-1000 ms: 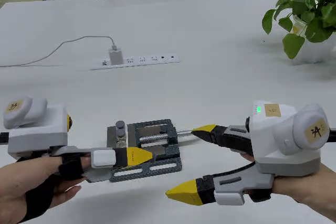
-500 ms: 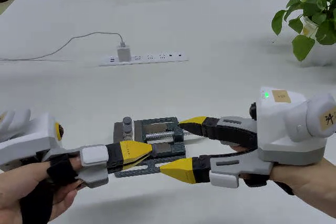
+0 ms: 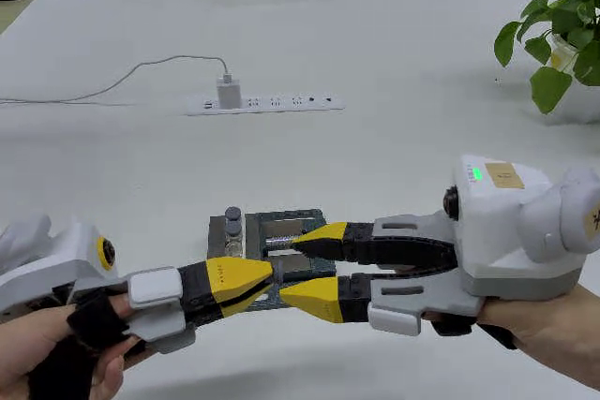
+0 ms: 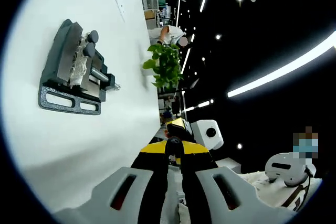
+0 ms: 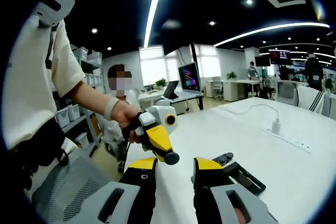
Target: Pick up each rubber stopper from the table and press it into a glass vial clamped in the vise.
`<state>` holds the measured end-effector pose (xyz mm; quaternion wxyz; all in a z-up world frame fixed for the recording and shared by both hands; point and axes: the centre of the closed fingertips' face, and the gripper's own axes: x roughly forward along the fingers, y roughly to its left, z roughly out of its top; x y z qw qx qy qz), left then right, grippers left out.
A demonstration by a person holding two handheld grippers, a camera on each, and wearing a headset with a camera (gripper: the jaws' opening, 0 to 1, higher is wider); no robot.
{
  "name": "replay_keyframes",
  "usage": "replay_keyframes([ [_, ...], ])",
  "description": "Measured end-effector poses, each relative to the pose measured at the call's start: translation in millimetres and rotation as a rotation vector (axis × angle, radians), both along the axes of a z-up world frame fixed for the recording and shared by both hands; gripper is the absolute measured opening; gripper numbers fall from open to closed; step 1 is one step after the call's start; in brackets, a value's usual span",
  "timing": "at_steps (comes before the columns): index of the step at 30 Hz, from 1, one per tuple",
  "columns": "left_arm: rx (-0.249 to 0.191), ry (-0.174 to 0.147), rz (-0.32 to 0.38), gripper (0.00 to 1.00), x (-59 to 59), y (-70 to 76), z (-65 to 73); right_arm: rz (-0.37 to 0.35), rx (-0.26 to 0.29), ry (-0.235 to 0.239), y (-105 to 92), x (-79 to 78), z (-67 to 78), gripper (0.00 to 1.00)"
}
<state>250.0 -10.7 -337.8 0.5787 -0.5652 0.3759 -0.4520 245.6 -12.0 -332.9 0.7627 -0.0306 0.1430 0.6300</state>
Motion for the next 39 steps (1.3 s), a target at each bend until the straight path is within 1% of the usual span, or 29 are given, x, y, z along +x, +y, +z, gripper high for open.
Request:
replay_keyframes([
  [3,-0.011,0.006,0.001,0.05,0.3,0.6,0.9,0.014,0.004,-0.003,0.9,-2.5,0.6,0.18],
  [7,-0.027,0.009,-0.024,0.05,-3.7,-1.5,3.6,0.02,0.004,-0.007,1.5,-3.7,0.9,0.16],
  [12,-0.029,0.01,-0.037,0.05,-6.2,-3.4,4.3,0.035,0.012,-0.004,1.9,-6.6,2.7,0.09],
  [21,-0.039,0.016,-0.051,0.05,-8.7,-4.5,3.8,0.047,0.014,-0.001,1.2,-10.4,3.7,0.08],
  [26,-0.048,0.018,-0.056,0.05,-8.7,-5.9,4.0,0.047,0.011,-0.004,0.1,-9.9,4.3,0.07],
  [28,-0.056,0.014,-0.061,0.05,-9.0,-5.8,5.2,0.048,0.019,0.008,-0.2,-10.1,6.0,0.07],
  [31,-0.066,0.012,-0.073,0.05,-10.8,-5.9,6.8,0.062,0.026,0.012,-0.4,-11.8,8.1,0.07],
  [35,-0.081,0.006,-0.097,0.05,-15.5,-6.2,9.5,0.088,0.039,0.037,-0.8,-16.1,11.2,0.07],
  [37,-0.094,0.002,-0.108,0.05,-17.7,-6.2,12.0,0.099,0.055,0.063,-1.0,-18.1,14.1,0.07],
  [39,-0.1,0.0,-0.111,0.05,-18.0,-6.2,13.2,0.099,0.061,0.072,-0.9,-18.5,15.4,0.07],
])
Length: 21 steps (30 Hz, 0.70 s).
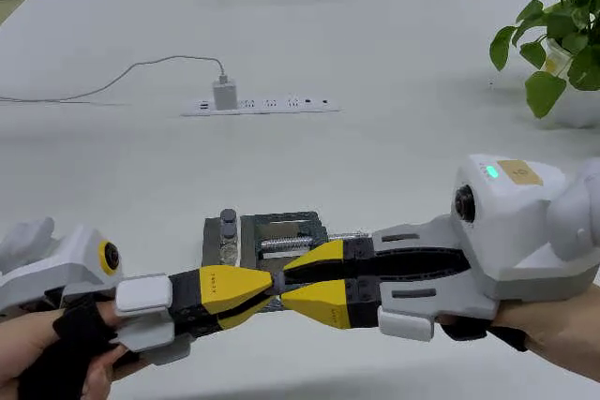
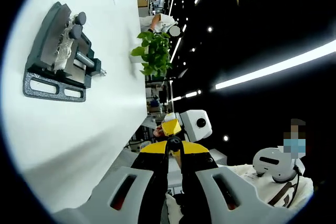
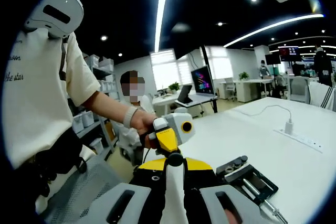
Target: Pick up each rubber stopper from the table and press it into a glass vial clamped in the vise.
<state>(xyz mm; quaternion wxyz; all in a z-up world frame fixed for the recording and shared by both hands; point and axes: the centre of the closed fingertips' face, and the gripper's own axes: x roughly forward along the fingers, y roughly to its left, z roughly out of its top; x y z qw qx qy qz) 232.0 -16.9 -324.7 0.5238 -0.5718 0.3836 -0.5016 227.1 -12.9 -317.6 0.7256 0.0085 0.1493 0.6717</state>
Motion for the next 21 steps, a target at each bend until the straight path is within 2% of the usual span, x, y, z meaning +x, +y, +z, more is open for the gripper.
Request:
replay_keyframes([
  [2,-0.007,-0.004,-0.003,0.05,-0.4,-0.1,1.5,0.0,0.009,0.02,0.0,-0.4,1.5,0.06],
  [10,0.002,-0.013,0.01,0.05,0.8,-0.3,0.3,-0.006,-0.003,0.021,0.3,0.0,-0.5,0.06],
  [14,0.026,-0.061,0.02,0.05,0.5,0.6,-2.6,-0.005,-0.009,0.027,0.9,-1.0,-3.5,0.06],
  [16,0.034,-0.072,0.025,0.05,0.8,0.8,-3.2,-0.007,-0.01,0.036,1.2,-0.8,-4.9,0.06],
  [19,0.059,-0.121,0.045,0.19,3.2,1.6,-3.9,-0.019,-0.044,0.039,0.4,1.2,-13.2,0.06],
  [20,0.081,-0.135,0.049,0.27,4.0,1.9,-6.4,-0.022,-0.048,0.052,0.0,1.3,-14.8,0.06],
  [21,0.125,-0.166,0.055,0.34,5.2,2.3,-12.1,-0.021,-0.049,0.06,-0.3,0.6,-15.7,0.06],
])
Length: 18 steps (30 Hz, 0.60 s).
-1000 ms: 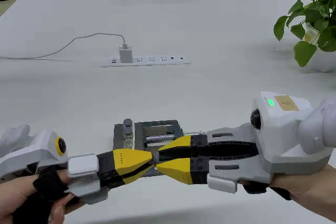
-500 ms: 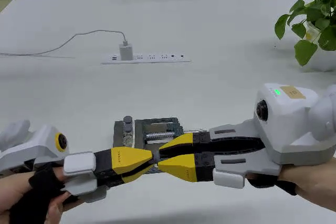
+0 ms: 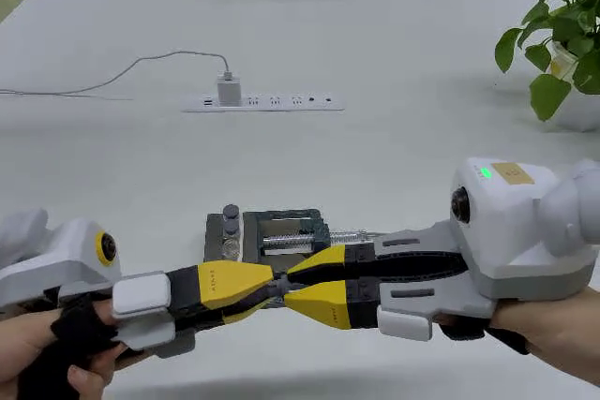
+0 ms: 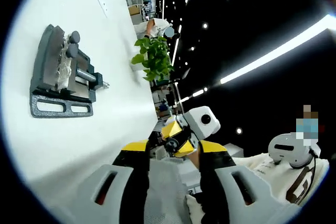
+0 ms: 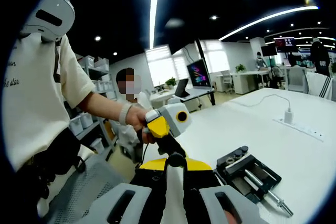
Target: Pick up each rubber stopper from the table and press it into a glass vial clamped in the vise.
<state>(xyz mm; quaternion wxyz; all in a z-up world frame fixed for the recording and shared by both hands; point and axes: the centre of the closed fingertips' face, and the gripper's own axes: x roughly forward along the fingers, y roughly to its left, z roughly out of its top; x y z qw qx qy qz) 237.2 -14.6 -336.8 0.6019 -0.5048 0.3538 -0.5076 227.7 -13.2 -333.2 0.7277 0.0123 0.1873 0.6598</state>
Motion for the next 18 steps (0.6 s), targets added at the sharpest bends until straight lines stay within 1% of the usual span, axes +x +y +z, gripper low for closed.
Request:
replay_keyframes([
  [1,0.032,-0.023,0.001,0.4,0.0,0.3,-4.0,-0.004,-0.002,-0.002,-0.5,0.4,-0.4,0.06],
  [2,0.067,-0.045,0.0,0.47,-0.6,0.8,-8.4,-0.007,-0.01,0.007,-1.1,0.4,-2.0,0.06],
  [3,0.087,-0.059,-0.001,0.51,-1.0,1.2,-11.2,-0.008,-0.012,0.017,-1.4,0.1,-2.8,0.06],
  [4,0.1,-0.08,0.004,0.54,-0.5,1.8,-12.8,-0.009,-0.013,0.019,-1.5,0.3,-3.3,0.06],
  [5,0.127,-0.11,0.006,0.59,-0.6,2.5,-15.9,-0.01,-0.018,0.02,-2.1,0.4,-4.4,0.06],
  [6,0.149,-0.127,0.01,0.62,-0.1,3.2,-18.3,-0.011,-0.022,0.021,-2.5,0.6,-5.4,0.06],
  [7,0.182,-0.157,0.023,0.66,1.7,4.1,-21.9,-0.013,-0.028,0.023,-3.0,0.8,-6.8,0.06],
  [8,0.198,-0.175,0.027,0.72,2.4,4.7,-23.4,-0.013,-0.029,0.027,-3.2,0.6,-7.5,0.06],
  [9,0.207,-0.181,0.041,0.78,4.3,5.2,-24.1,-0.013,-0.03,0.031,-3.3,0.3,-7.9,0.06],
  [10,0.222,-0.18,0.062,0.84,7.2,6.9,-26.5,-0.012,-0.031,0.032,-3.3,-0.1,-8.5,0.06],
  [11,0.239,-0.189,0.069,0.89,8.6,8.3,-28.9,-0.012,-0.034,0.032,-3.5,-0.4,-9.1,0.06],
  [12,0.263,-0.216,0.076,0.91,10.0,10.4,-31.4,-0.01,-0.037,0.033,-3.5,-0.9,-9.9,0.06],
  [15,0.281,-0.232,0.087,0.96,10.9,12.9,-31.6,-0.004,-0.048,0.022,-4.2,-1.9,-12.7,0.06],
  [16,0.292,-0.247,0.093,0.97,12.2,14.1,-32.0,-0.002,-0.052,0.018,-4.3,-2.1,-13.5,0.06],
  [17,0.317,-0.271,0.097,0.98,13.4,15.8,-34.1,-0.002,-0.054,0.018,-4.5,-2.4,-14.0,0.06],
  [18,0.333,-0.279,0.094,0.99,13.2,16.4,-35.5,-0.002,-0.054,0.02,-4.5,-2.5,-14.4,0.06],
])
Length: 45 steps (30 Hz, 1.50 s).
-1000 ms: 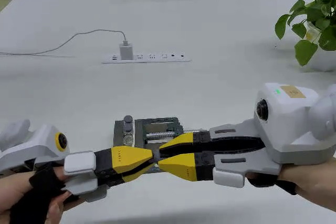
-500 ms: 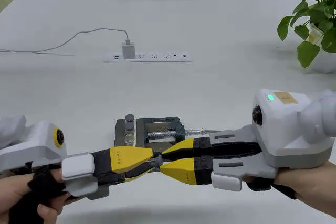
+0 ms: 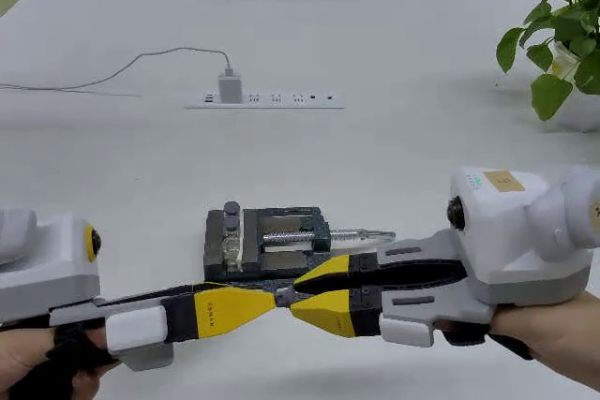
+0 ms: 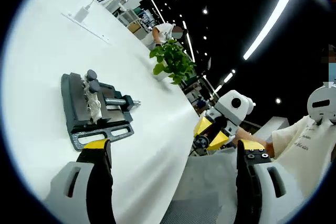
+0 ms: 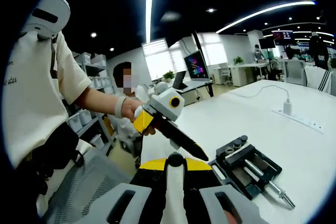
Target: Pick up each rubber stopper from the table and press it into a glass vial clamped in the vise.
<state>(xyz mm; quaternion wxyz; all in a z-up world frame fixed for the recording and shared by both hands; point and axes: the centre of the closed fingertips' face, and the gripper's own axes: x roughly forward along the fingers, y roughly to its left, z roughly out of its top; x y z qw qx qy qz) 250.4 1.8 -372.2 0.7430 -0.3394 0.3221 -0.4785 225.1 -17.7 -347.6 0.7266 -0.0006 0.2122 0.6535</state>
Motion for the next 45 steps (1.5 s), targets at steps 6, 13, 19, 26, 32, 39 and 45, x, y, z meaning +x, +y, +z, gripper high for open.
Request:
replay_keyframes([
  [6,0.105,-0.08,-0.008,0.99,0.4,5.9,-8.5,-0.001,-0.012,-0.003,-1.4,0.5,-2.9,0.06],
  [13,0.306,-0.218,0.026,0.99,9.5,20.5,-21.3,-0.009,-0.104,-0.028,-8.4,10.2,-19.8,0.05],
  [19,0.448,-0.315,0.088,0.99,20.6,39.7,-20.7,0.018,-0.203,-0.047,-14.4,22.8,-35.2,0.05],
  [26,0.584,-0.386,0.054,0.97,18.8,48.9,-24.3,0.063,-0.265,-0.068,-12.6,31.7,-37.1,0.05],
  [32,0.658,-0.436,0.017,0.97,15.8,54.1,-32.4,0.11,-0.414,-0.076,-16.8,45.0,-47.2,0.05],
  [39,0.777,-0.501,-0.046,0.98,12.0,60.6,-44.1,0.187,-0.503,-0.132,-8.4,60.9,-41.8,0.05],
  [45,0.812,-0.516,-0.064,0.97,10.6,61.5,-46.5,0.286,-0.605,-0.23,-1.4,72.3,-40.4,0.05],
])
